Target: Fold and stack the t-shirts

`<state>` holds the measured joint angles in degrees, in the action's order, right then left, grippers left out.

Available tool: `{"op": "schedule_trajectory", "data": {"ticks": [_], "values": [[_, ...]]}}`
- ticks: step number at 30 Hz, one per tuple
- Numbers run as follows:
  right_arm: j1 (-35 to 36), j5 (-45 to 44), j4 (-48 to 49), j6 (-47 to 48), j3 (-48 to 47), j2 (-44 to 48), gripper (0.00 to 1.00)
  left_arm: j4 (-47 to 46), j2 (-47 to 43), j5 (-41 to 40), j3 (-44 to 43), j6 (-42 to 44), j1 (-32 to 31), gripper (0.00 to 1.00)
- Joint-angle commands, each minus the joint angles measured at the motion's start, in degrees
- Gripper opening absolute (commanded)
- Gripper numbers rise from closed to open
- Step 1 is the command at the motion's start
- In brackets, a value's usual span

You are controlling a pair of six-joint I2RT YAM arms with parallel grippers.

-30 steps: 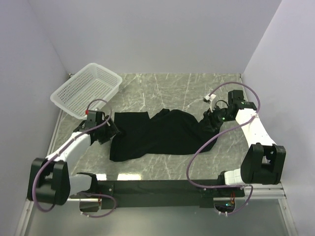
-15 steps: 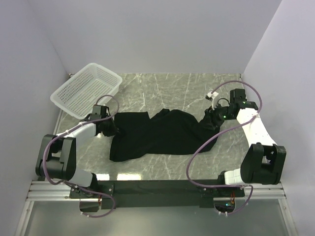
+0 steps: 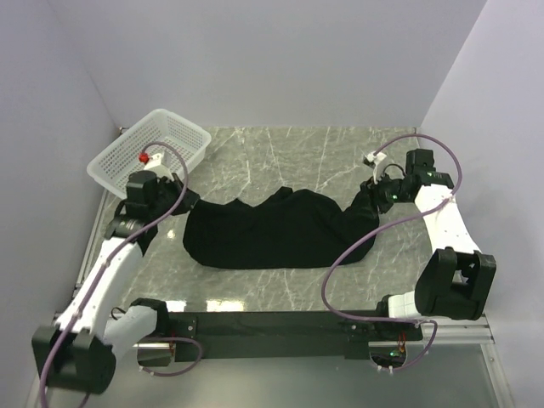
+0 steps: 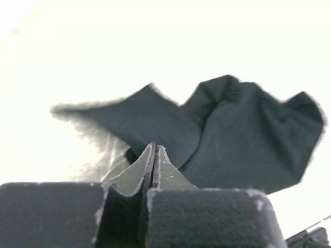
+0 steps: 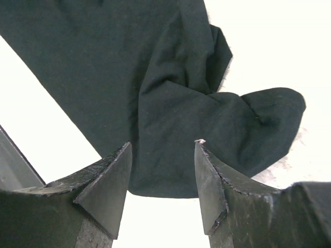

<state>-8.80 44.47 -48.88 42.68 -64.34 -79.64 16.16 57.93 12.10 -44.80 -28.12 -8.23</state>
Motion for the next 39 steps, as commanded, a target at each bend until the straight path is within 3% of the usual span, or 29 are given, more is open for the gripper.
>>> {"op": "schedule_trajectory", "data": {"ticks": [1,8,13,20,28,39], "values": [[-0.78,1.32,-0.07,0.74,-2.81,0.97,0.59,4.83,-5.36,2.49,-1.00,-0.26,0.14,0.01],[-2.27,0.36,0.19,1.80,-2.64,0.54,0.59,13.27,-18.28,-1.37,1.55,-5.63,0.14,0.01],[-2.36,-2.88,1.33,1.18,-3.16,-2.01,0.59,16.09,-20.40,-1.12,2.78,-8.35,0.14,0.01],[-2.19,-8.15,7.21,-8.47,-4.74,-7.10,0.58,18.90,-24.27,-0.14,4.98,-11.69,0.14,0.01],[-0.96,-17.13,13.55,-17.97,-10.01,-17.73,0.57,18.64,-23.40,-3.22,3.75,-13.01,0.23,0.01],[2.99,-17.13,9.43,-15.96,-17.84,-26.45,0.52,15.48,-16.72,-7.88,-2.13,-8.54,0.14,0.01]]}}
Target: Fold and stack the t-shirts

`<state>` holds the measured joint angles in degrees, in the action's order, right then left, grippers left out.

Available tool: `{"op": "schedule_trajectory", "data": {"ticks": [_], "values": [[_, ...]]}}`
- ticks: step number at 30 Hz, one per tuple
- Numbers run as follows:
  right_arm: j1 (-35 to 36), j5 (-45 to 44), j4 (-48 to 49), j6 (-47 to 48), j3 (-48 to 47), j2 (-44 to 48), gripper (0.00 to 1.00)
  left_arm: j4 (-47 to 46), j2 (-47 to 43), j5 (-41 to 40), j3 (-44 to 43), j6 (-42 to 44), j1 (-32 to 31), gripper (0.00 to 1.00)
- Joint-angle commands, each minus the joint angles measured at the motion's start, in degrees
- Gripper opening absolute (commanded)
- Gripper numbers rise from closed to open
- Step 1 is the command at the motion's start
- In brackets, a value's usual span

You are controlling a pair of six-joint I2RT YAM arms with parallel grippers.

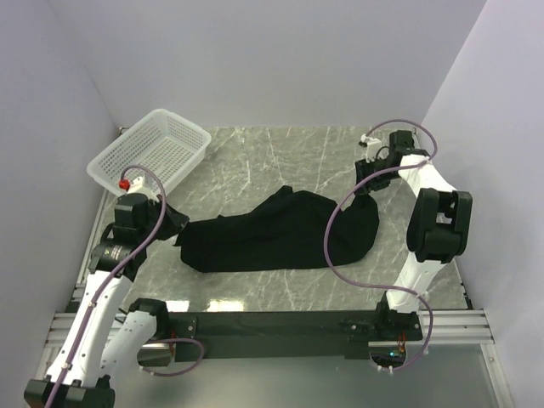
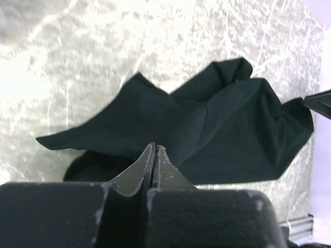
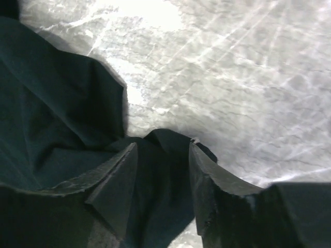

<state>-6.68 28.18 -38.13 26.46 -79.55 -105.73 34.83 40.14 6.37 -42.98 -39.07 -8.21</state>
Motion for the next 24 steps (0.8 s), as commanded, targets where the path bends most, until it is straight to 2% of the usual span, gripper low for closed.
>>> {"op": "schedule_trajectory", "data": {"ticks": [1,7,12,15,19,24], "values": [[0.79,-1.98,-1.59,0.35,-2.72,-0.61,0.51,-3.45,2.12,-2.07,-4.82,2.68,0.12,0.01],[0.88,-7.08,-0.37,1.49,-0.79,-0.44,0.48,-4.68,4.33,-1.63,-5.45,3.56,0.12,0.01],[1.05,-8.50,-0.80,1.84,-2.54,-3.33,0.40,-6.61,5.21,-2.15,-5.27,3.74,0.12,0.00],[1.23,-7.80,-1.94,1.76,-5.69,-5.88,0.31,-8.46,6.88,-2.77,-5.80,4.35,0.21,0.00],[1.14,-3.86,-4.06,0.62,-11.32,-8.26,0.00,-11.27,10.82,-3.38,-7.81,5.93,1.17,0.00],[0.88,3.53,0.59,-4.12,-15.02,-4.40,0.00,-16.98,16.80,-2.86,-12.46,8.21,4.07,0.00]]}}
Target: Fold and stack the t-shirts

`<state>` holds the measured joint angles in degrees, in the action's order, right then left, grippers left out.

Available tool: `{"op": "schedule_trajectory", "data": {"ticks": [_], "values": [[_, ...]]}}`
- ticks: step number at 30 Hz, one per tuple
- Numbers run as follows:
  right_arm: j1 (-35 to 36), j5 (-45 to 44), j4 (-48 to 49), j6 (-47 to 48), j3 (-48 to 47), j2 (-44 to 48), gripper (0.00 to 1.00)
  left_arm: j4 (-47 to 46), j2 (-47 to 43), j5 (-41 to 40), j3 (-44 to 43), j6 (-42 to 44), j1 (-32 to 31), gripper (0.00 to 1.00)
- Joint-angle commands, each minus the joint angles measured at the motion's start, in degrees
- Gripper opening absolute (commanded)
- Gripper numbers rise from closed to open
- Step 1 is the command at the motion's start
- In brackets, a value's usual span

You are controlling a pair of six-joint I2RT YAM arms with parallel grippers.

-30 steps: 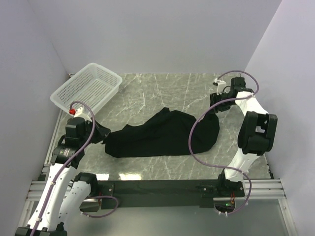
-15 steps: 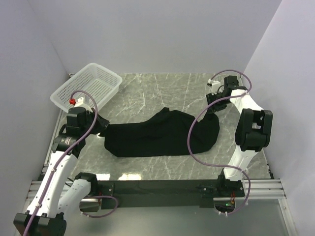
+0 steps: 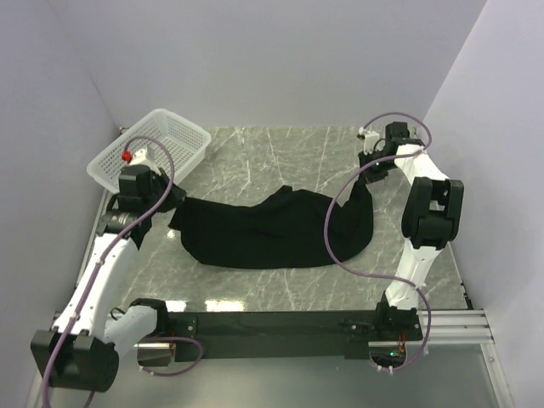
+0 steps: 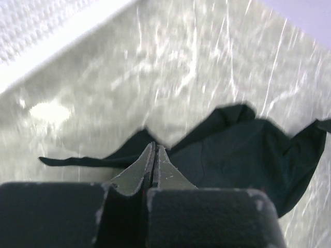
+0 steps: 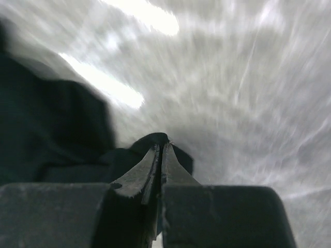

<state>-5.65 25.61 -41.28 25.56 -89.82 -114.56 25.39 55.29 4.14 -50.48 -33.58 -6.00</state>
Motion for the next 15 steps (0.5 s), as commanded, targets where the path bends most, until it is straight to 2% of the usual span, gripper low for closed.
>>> {"op": "schedule_trajectory", "data": {"ticks": [1,4,7,8,10,11,15], "values": [[-0.24,8.99,6.01,-5.15,-5.10,5.48,0.00,-8.76,3.93,1.03,-7.85,3.08,2.48,0.00],[-1.46,14.01,7.70,-6.49,-4.40,10.22,0.00,-7.38,6.67,3.93,-14.28,5.36,5.11,0.00],[-6.19,24.91,5.60,-1.50,0.67,16.63,0.00,-4.92,4.15,6.05,-16.05,7.83,5.91,0.00],[-8.04,28.50,4.98,0.35,2.70,20.74,0.00,-2.65,2.82,7.18,-15.62,8.18,8.00,0.00],[-11.30,30.64,0.88,8.33,9.09,24.89,0.00,0.35,-2.17,6.32,-13.09,8.80,8.11,0.00],[-15.32,31.34,-1.07,11.67,11.40,28.83,0.00,3.06,-4.20,4.92,-11.76,8.54,8.11,0.00],[-24.83,29.77,-12.14,32.64,21.60,35.63,0.00,10.02,-13.70,-0.36,-4.38,3.11,8.46,0.00]]}}
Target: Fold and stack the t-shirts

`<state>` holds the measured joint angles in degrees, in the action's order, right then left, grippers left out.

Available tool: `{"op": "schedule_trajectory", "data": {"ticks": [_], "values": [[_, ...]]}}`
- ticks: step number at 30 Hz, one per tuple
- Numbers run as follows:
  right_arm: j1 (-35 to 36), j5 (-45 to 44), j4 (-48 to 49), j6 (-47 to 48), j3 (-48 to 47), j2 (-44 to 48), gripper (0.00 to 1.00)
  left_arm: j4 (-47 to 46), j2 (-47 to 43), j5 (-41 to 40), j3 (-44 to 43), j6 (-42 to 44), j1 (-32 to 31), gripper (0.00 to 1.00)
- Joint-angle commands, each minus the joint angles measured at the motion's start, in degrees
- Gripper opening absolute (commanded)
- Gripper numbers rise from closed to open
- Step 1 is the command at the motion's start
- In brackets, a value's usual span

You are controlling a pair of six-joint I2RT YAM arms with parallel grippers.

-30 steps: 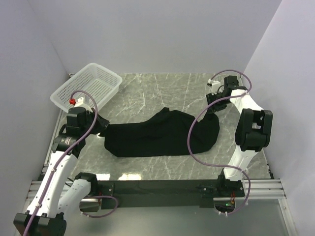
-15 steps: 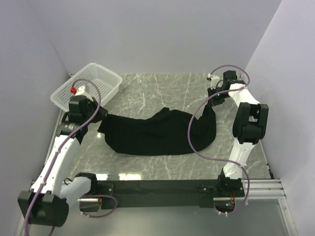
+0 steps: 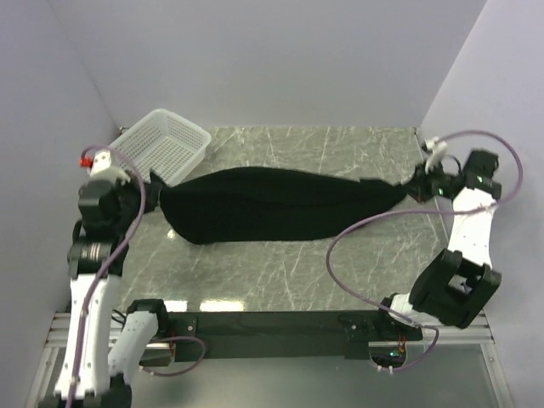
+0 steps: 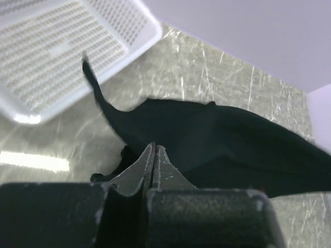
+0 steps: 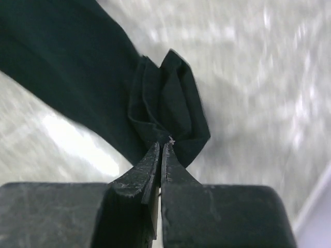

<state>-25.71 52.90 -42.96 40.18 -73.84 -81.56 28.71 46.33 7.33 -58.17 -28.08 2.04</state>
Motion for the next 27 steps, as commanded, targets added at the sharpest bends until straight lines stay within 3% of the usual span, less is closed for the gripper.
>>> {"op": "schedule_trajectory", "data": {"ticks": [1,6,8,14,18,21,23,24,25,27], "values": [[-6.00,0.73,-14.22,21.13,9.03,3.42,0.00,7.49,-7.19,-3.55,5.94,-3.55,0.50,0.00],[-9.53,-3.50,-21.89,36.16,17.05,5.27,0.00,7.59,-8.71,8.79,13.77,-12.34,0.51,0.01],[-9.88,-5.96,-21.12,37.33,18.82,6.58,0.00,8.72,-8.71,11.81,14.75,-13.41,0.51,0.00],[-12.95,-13.68,-23.48,47.69,22.42,7.82,0.00,22.16,-10.29,19.90,12.47,-11.04,0.51,0.00],[-15.50,-18.18,-26.03,54.81,23.57,7.73,0.00,29.37,-10.64,27.11,16.23,-11.74,0.51,0.01],[-17.96,-18.80,-25.86,56.05,23.13,7.38,0.04,35.52,-10.29,25.46,17.66,-9.81,0.51,0.02],[-19.19,-17.75,-26.12,55.97,22.34,6.77,0.13,39.29,-9.59,19.52,15.91,-8.41,0.51,0.13],[-19.28,-15.75,-27.34,55.97,21.03,6.59,0.24,39.84,-8.89,17.65,12.24,-8.05,0.51,0.22],[-19.29,-14.68,-28.14,55.88,20.41,6.59,0.34,39.76,-8.80,16.06,9.94,-7.79,0.51,0.43],[-19.02,-11.61,-29.89,55.79,18.83,7.11,0.50,37.32,-8.62,13.16,4.16,-7.96,0.51,0.60]]}}
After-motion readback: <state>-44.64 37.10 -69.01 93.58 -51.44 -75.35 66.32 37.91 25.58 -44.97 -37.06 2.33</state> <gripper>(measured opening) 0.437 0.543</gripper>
